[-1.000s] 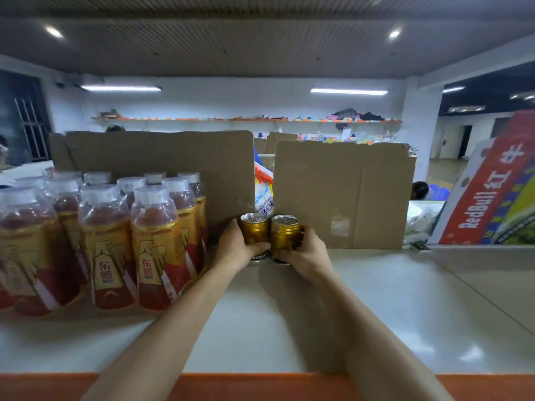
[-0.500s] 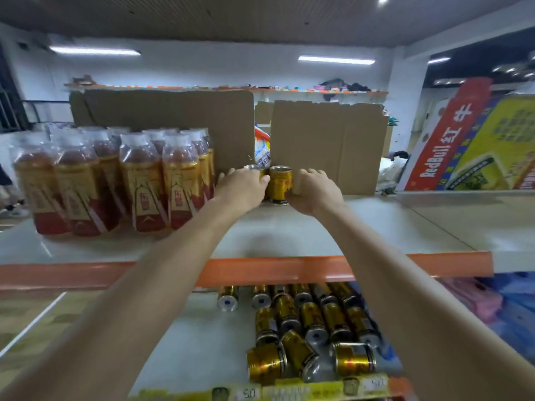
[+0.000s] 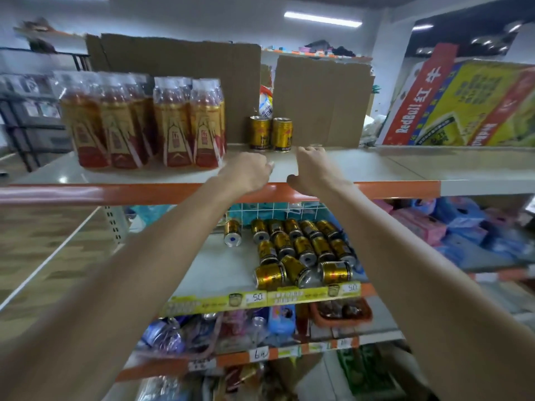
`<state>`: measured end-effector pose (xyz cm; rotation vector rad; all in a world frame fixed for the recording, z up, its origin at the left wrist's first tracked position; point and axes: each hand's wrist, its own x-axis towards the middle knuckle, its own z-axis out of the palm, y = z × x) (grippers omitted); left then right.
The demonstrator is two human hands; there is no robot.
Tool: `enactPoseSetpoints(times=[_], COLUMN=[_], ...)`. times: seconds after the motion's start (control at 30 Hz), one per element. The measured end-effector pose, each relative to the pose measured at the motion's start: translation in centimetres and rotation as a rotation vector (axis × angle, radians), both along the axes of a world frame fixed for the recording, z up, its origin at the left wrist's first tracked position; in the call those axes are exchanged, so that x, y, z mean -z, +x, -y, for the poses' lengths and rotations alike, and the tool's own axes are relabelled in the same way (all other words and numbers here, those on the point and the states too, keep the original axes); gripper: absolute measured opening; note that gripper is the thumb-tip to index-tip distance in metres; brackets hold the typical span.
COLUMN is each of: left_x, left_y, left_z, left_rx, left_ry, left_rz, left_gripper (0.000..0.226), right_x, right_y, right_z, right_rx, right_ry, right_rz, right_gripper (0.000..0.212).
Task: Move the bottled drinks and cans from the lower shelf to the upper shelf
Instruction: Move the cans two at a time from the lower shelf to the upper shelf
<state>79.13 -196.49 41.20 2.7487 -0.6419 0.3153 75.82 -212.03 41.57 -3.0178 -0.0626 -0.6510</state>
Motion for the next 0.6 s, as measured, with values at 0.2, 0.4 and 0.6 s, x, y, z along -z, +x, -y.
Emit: enactPoseSetpoints(times=[0.2, 0.4, 0.6], left_x=[0.3, 0.7, 4.7], left_y=[-2.2, -5.2, -6.0], left_z=[-1.0, -1.3, -2.5], left_rx=[0.060, 0.165, 0.179], left_ry=[-0.026, -0.102, -0.080], left_rz=[0.042, -0.048, -0.234], left_gripper=[0.038, 0.041, 0.045], right_x=[1.5, 4.4, 9.0], right_y=[-2.2, -4.7, -5.8], right_z=[-1.5, -2.2, -2.2], right_rx=[-0.156, -0.292, -0.315], right_ry=[0.030, 0.034, 0.120], right_rz=[0.047, 0.036, -0.064], right_gripper=[0.040, 0.037, 0.049])
